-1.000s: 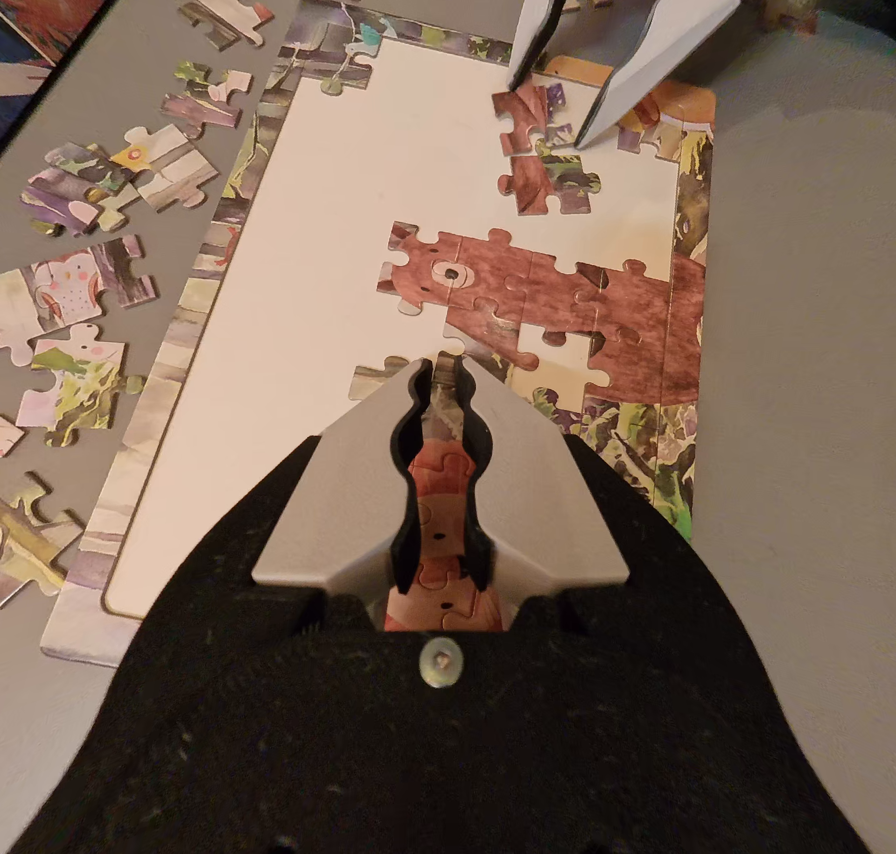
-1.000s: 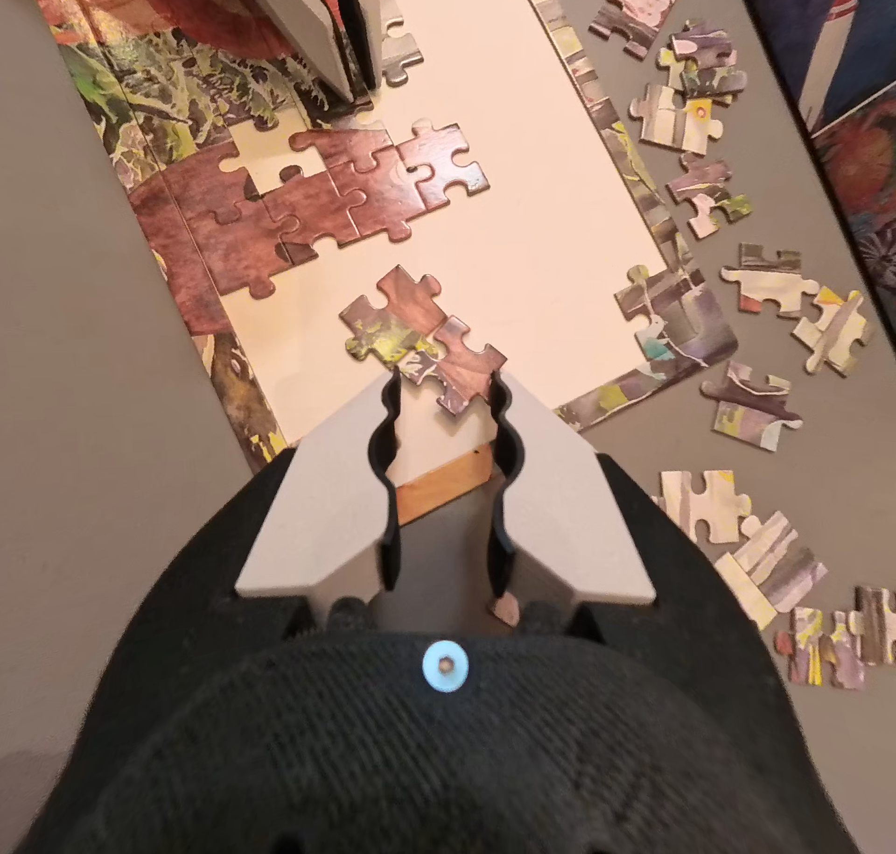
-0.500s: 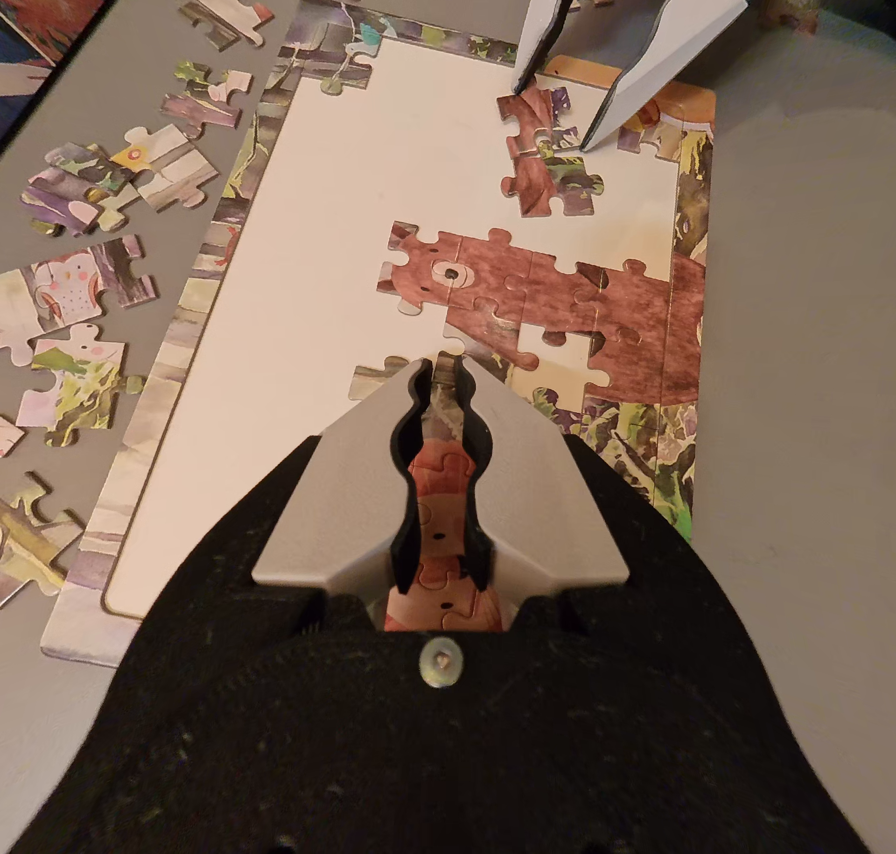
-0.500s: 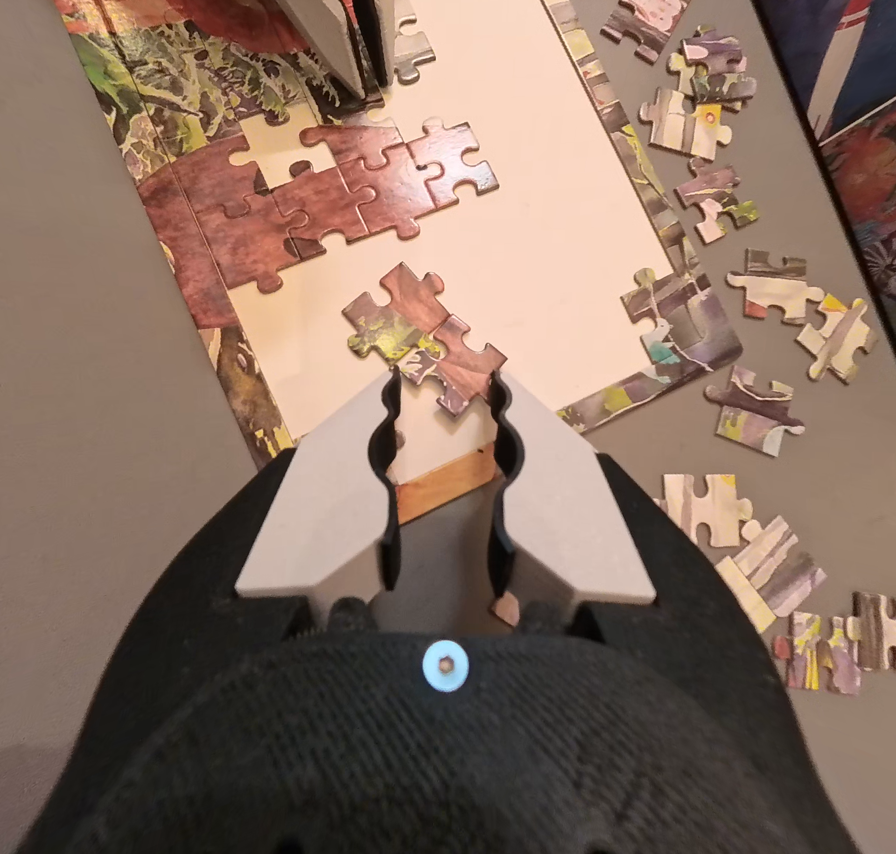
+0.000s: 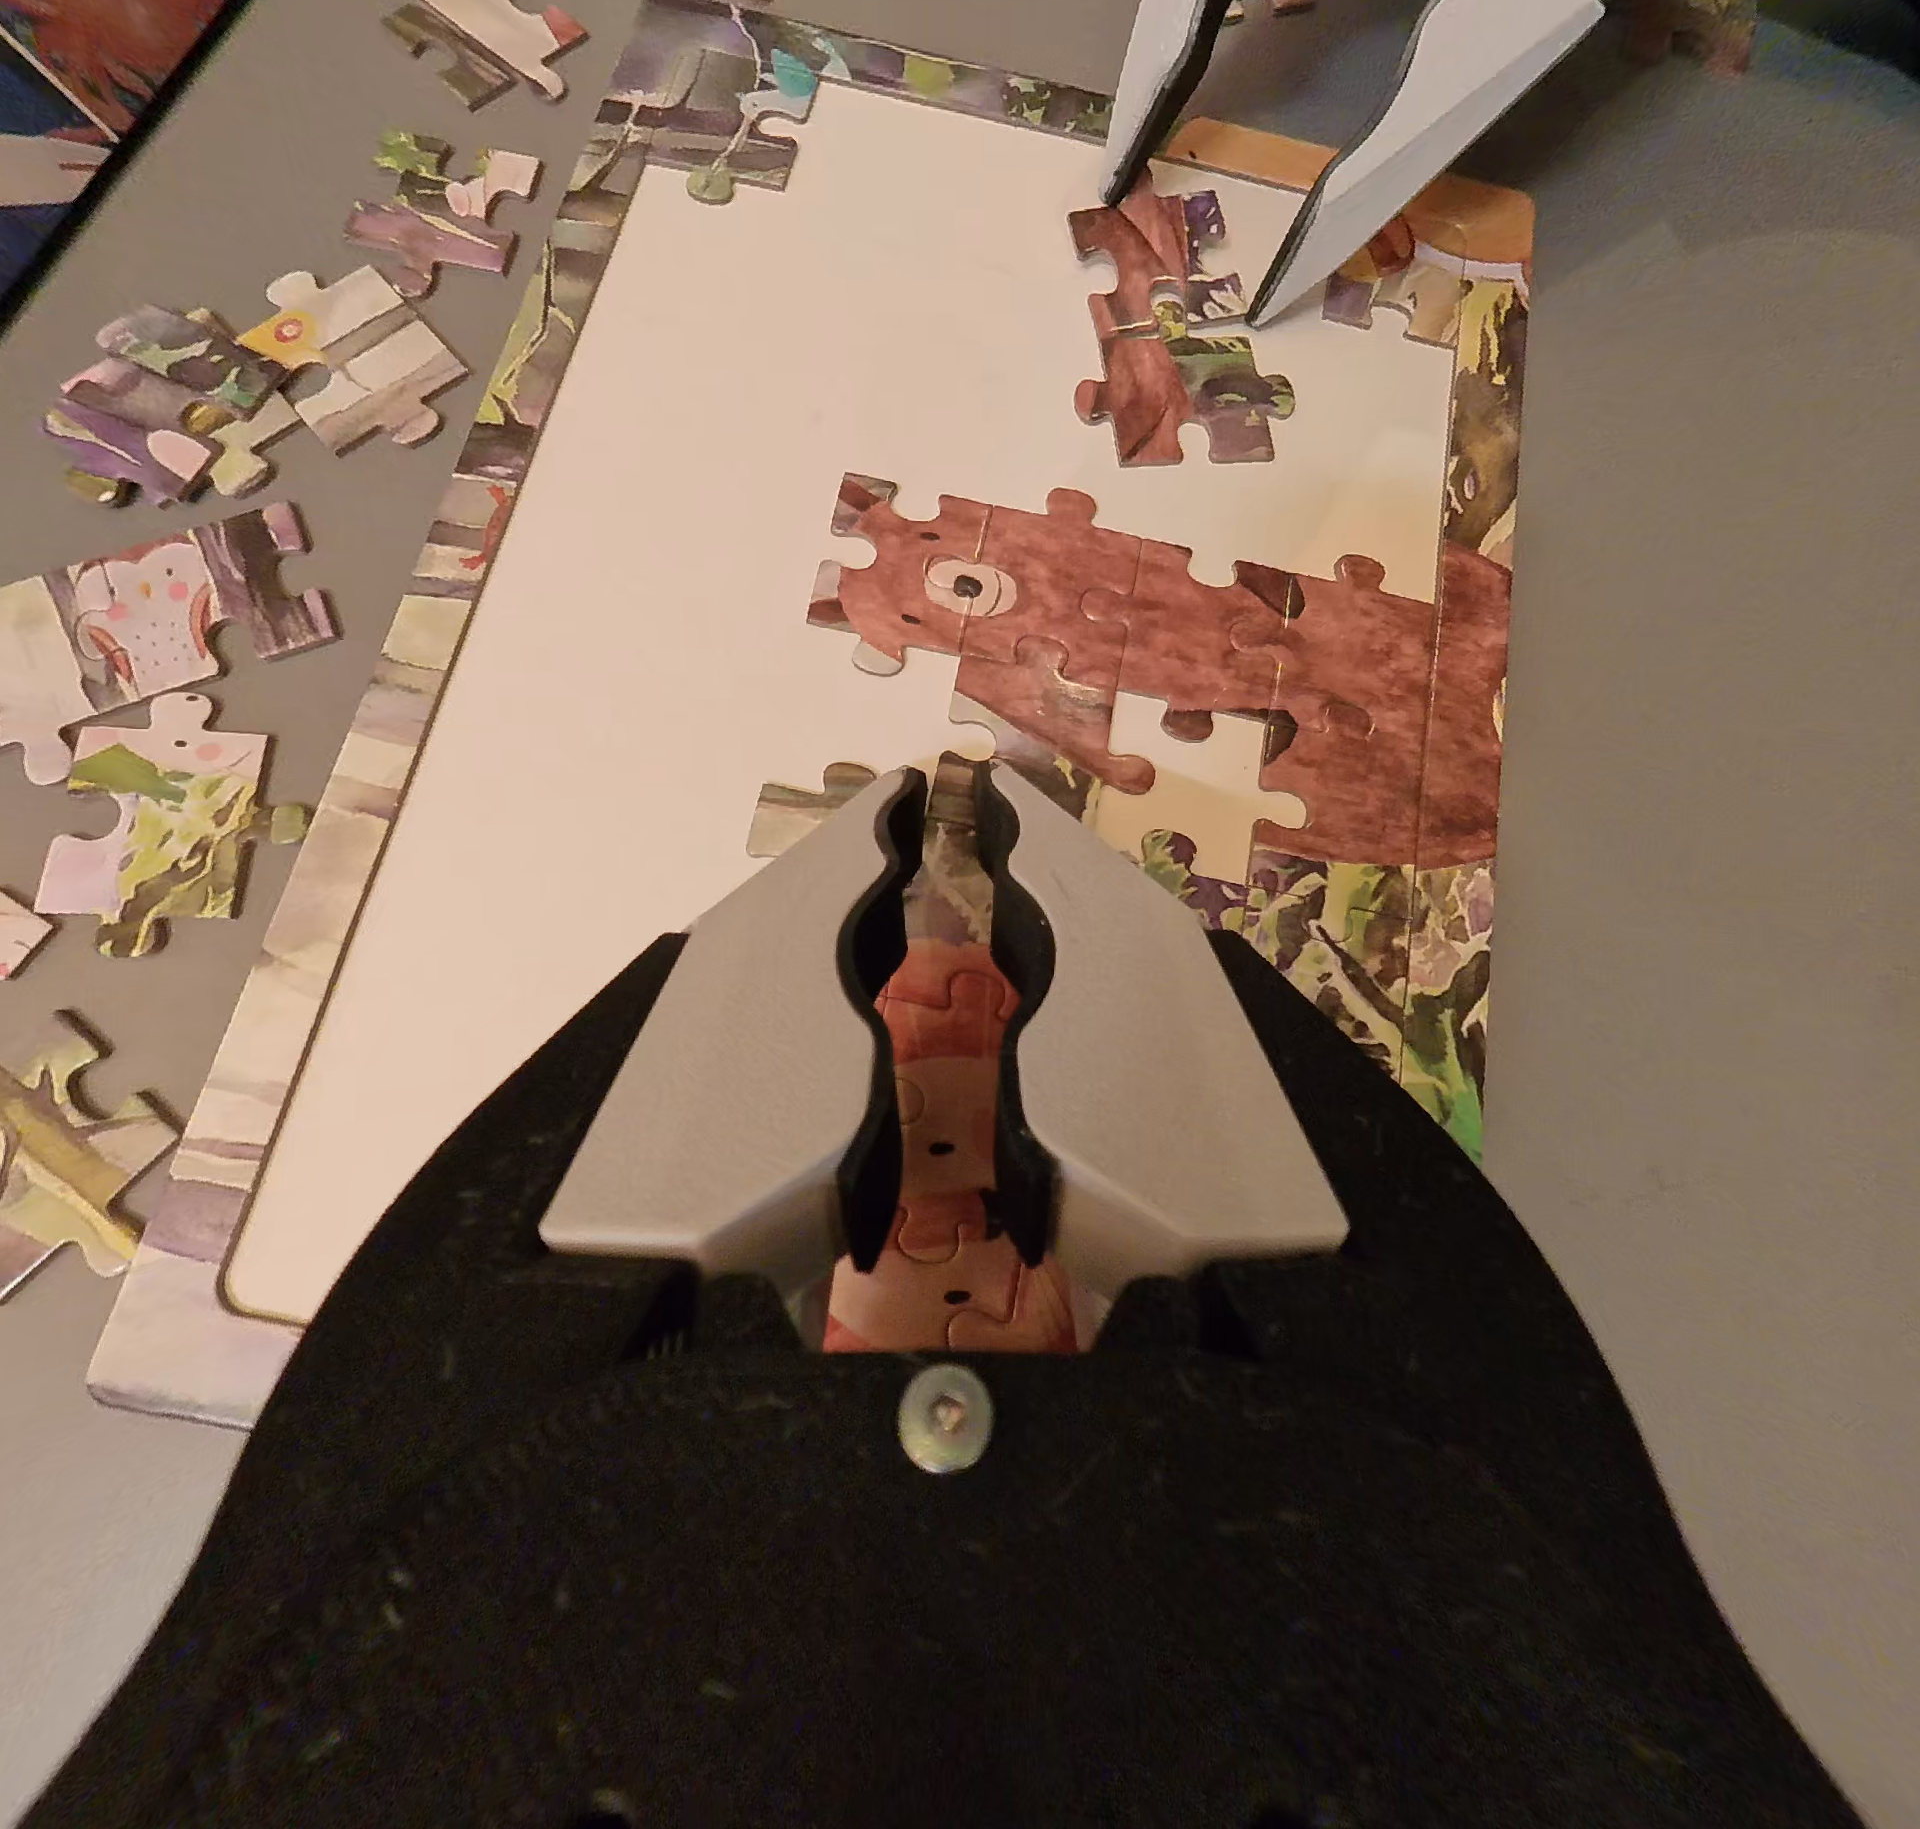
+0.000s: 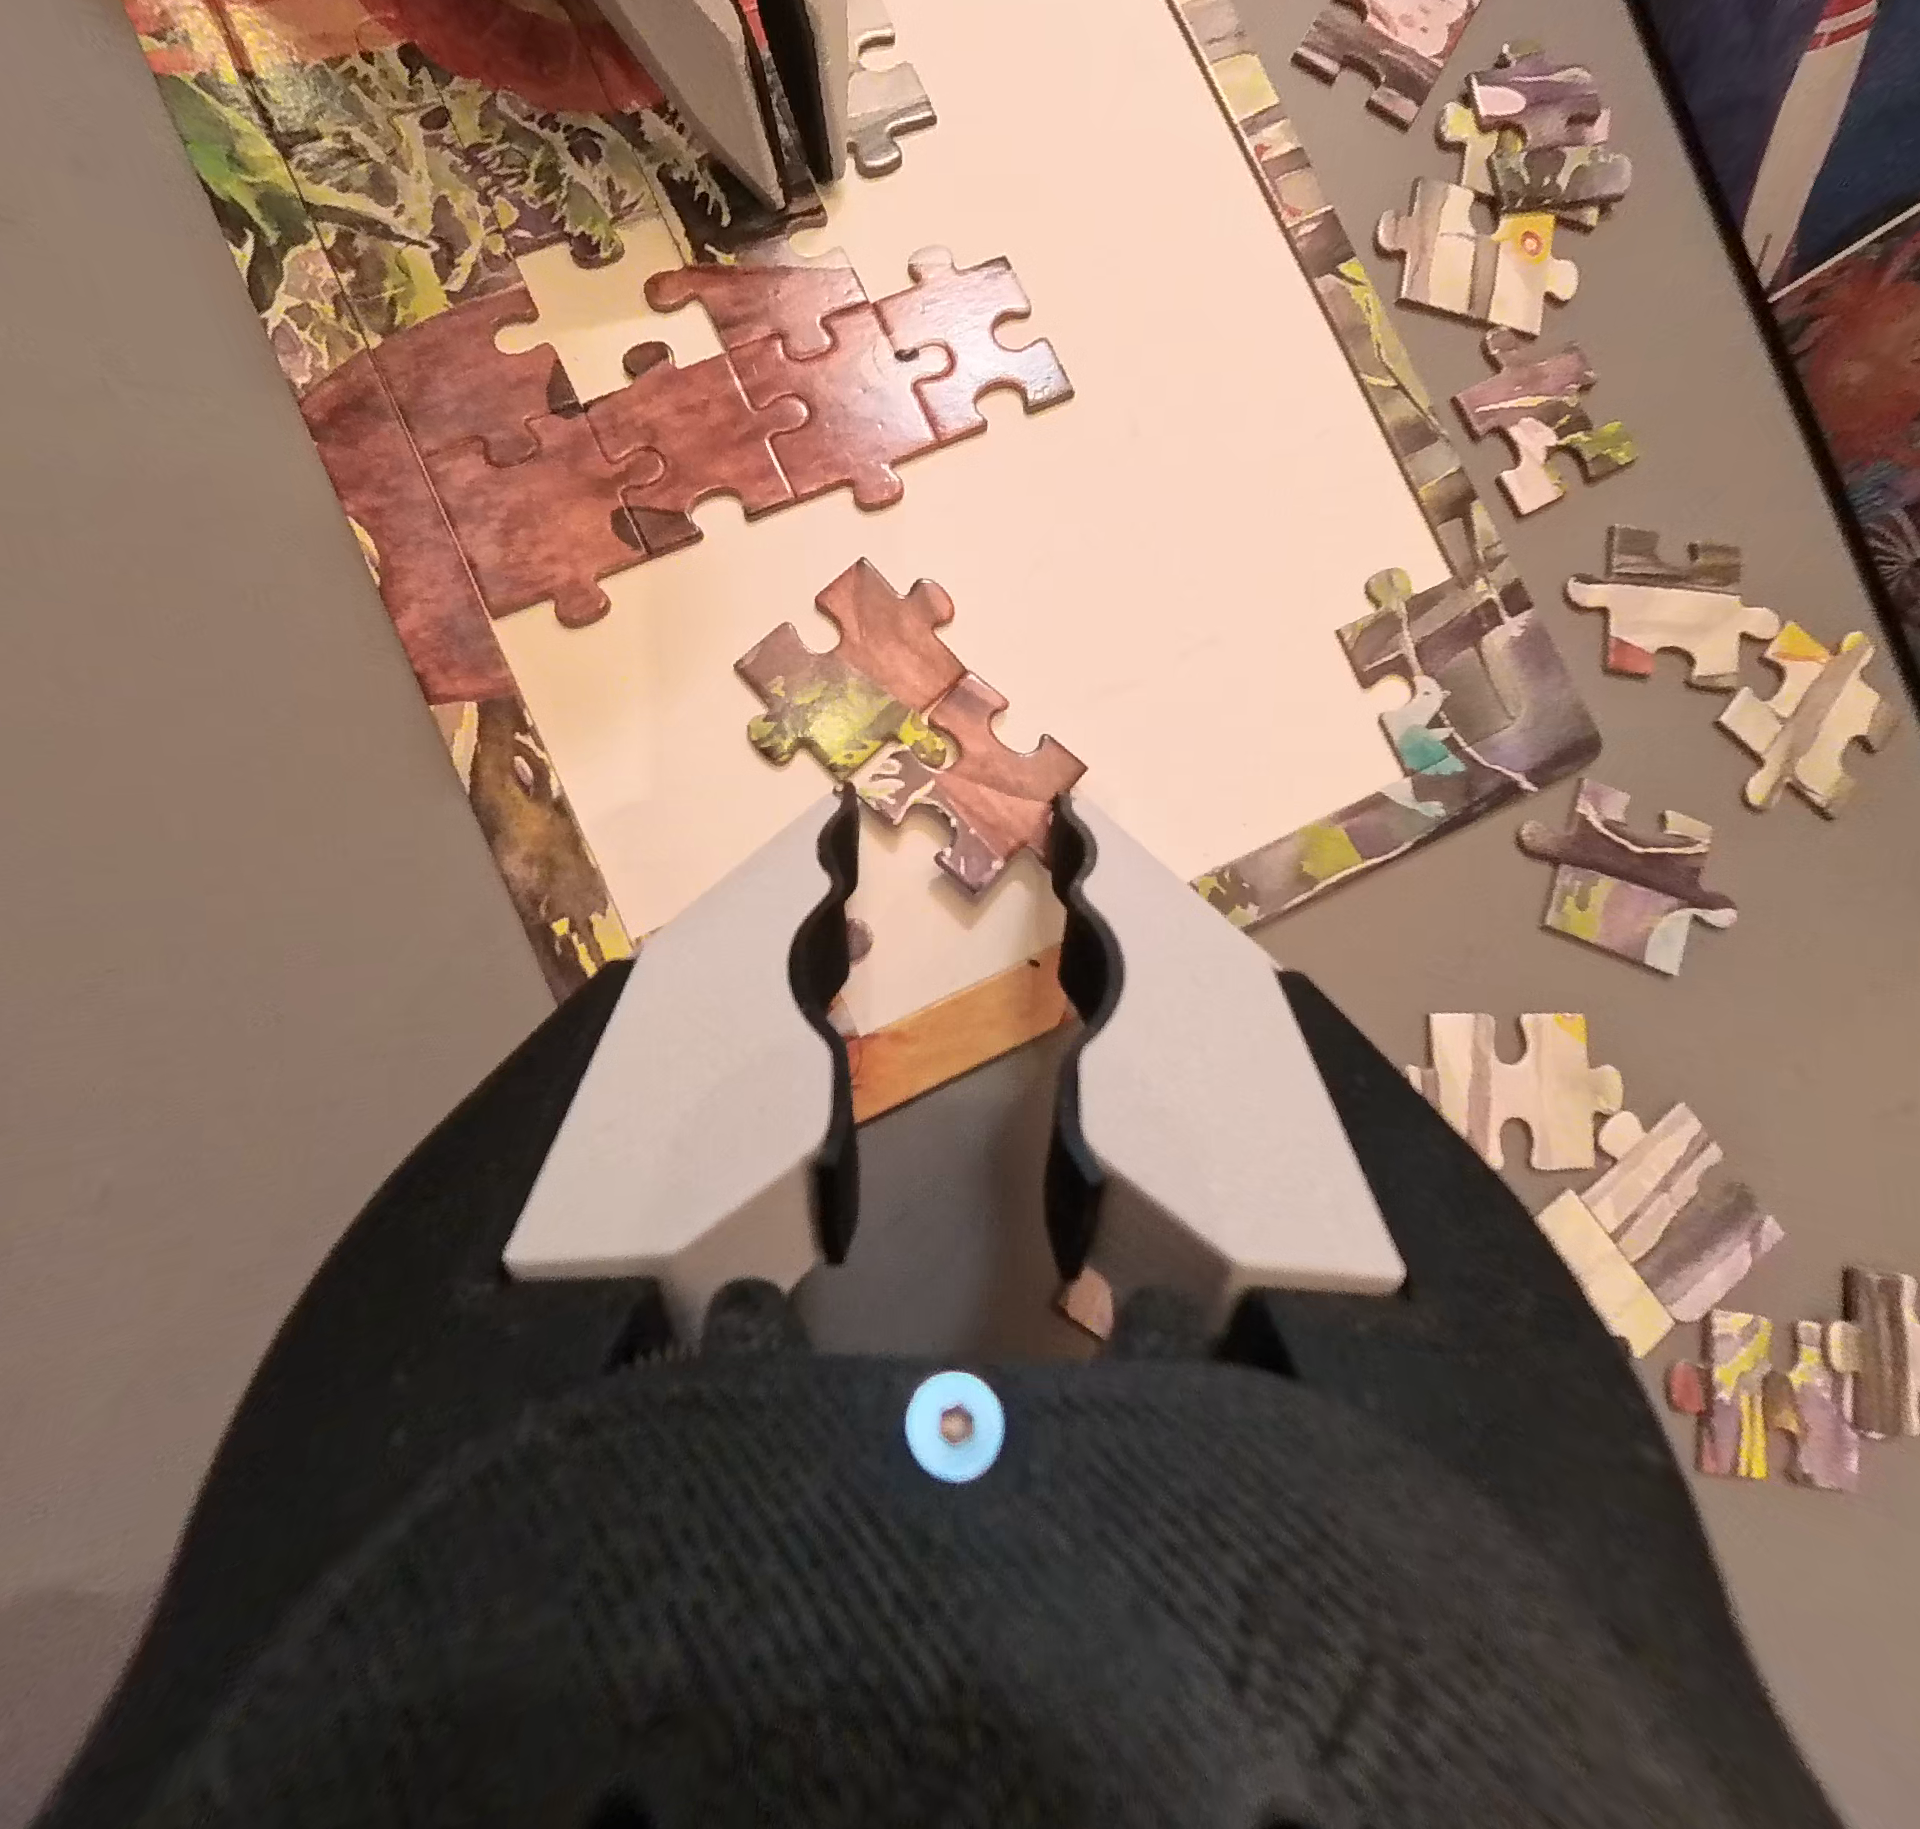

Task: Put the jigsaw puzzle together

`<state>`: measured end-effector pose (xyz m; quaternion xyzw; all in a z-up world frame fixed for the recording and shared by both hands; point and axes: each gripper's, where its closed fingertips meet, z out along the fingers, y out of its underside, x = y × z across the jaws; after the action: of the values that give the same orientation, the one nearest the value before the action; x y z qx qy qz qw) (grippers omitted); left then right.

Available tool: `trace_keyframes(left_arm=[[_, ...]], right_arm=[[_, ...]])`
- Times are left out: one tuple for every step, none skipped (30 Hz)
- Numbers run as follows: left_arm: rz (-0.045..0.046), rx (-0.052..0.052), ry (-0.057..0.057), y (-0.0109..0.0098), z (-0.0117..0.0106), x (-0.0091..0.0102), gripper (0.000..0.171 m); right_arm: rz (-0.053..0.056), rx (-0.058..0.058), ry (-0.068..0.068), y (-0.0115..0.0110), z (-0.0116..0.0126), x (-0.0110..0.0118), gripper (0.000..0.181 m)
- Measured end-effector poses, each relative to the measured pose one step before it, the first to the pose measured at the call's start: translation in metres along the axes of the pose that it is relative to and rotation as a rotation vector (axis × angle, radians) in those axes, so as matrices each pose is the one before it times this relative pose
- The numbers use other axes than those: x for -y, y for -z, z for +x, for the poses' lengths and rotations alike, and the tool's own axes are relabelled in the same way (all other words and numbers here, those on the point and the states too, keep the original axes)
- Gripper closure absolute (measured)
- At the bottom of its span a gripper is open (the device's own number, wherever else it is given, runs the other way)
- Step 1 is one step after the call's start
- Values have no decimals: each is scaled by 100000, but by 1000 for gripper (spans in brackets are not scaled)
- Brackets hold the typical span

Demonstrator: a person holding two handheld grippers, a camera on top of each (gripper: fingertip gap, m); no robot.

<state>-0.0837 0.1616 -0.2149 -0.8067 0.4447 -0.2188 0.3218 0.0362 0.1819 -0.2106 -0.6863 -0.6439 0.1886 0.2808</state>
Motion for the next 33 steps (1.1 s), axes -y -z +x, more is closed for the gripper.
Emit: trace_keyframes(left_arm=[[-1, 32, -35, 0, -7, 0, 162], [-1, 15, -18, 0, -3, 0, 162], [1, -36, 42, 0, 8, 0, 162], [5, -58, 66, 0, -10, 3, 162], [0, -30, 34, 0, 7, 0, 162], [0, 18, -18, 0, -4, 0, 162], [-5, 40, -47, 4, 0, -5, 161], [1, 2, -2, -7, -1, -7, 162], [2, -48, 55, 3, -3, -2, 162], [2, -26, 31, -3, -3, 4, 162], [-1, 20, -23, 3, 4, -4, 162], [-3, 26, -29, 0, -6, 0, 162], [0, 4, -3, 0, -1, 0, 162], [0, 5, -6, 0, -1, 0, 162], [-1, 0, -2, 0, 0, 0, 162], [0, 3, -3, 0, -1, 0, 162], [-2, 2, -3, 7, -6, -6, 162], [2, -17, 23, -7, 3, -7, 162], [0, -9, 8, 0, 2, 0, 162], [-1, 17, -19, 0, -4, 0, 162], [0, 21, -26, 0, -5, 0, 162], [-2, 18, -22, 3, 5, -4, 162], [0, 3, -4, 0, -1, 0, 162], [2, -28, 35, 3, -7, -2, 162], [4, -36, 42, -3, -1, 4, 162], [-1, 17, -19, 3, 5, -4, 162], [-5, 52, -58, -6, -6, 5, 162], [-1, 28, -32, 3, 2, -4, 162], [-1, 1, -1, 0, 0, 0, 162], [1, -15, 18, 0, 3, 0, 162], [1, -4, 6, 0, 1, 0, 162], [-6, 33, -41, 0, -7, -1, 162], [0, 8, -10, 0, -2, 0, 162]], right_arm=[[-22, -59, 74, 11, 5, 3, 146], [-22, -56, 85, -2, -7, 5, 146], [-24, -21, 47, -3, -5, 4, 146], [-3, 9, 3, -1, 9, 0, 146], [29, -7, 17, 13, -6, 2, 146], [7, -28, 46, 0, 7, 1, 146], [-36, -31, 69, -10, -3, -4, 146], [-18, -19, 38, -3, -5, 5, 146], [25, -14, 5, 6, 3, 10, 146], [34, -28, 28, -2, 6, 5, 146], [-18, -32, 49, 3, -2, -3, 146], [-7, -18, 10, 1, 3, -1, 146], [35, -28, 5, -2, 4, 5, 146], [9, -30, 32, -7, 5, 9, 146], [27, -38, 31, -2, 7, 4, 146], [28, -22, 26, 6, -4, -4, 146], [21, -28, 12, -2, 5, 3, 146], [10, -47, 34, -1, 9, 1, 146], [6, -34, 50, 0, 8, 1, 146], [-1, -50, 40, 3, 0, 14, 146], [-37, -209, 104, 12, 28, 1, 146], [-40, -277, 137, 4, 38, -6, 146], [-35, -229, 88, 18, 30, -6, 146], [-27, -91, 19, 16, 16, -5, 146], [-49, -114, -2, 14, 28, -22, 146], [-94, -215, 23, 19, 44, -15, 146], [-57, -236, 18, 38, 40, -19, 146], [131, -152, -33, 39, 27, 6, 146], [184, -147, -45, 56, 29, 18, 146], [155, -239, -30, 57, 53, 14, 146], [215, -203, -36, 62, 39, 29, 146], [307, -102, -27, 55, 26, 42, 146], [452, 55, -31, 50, -16, 77, 146]])
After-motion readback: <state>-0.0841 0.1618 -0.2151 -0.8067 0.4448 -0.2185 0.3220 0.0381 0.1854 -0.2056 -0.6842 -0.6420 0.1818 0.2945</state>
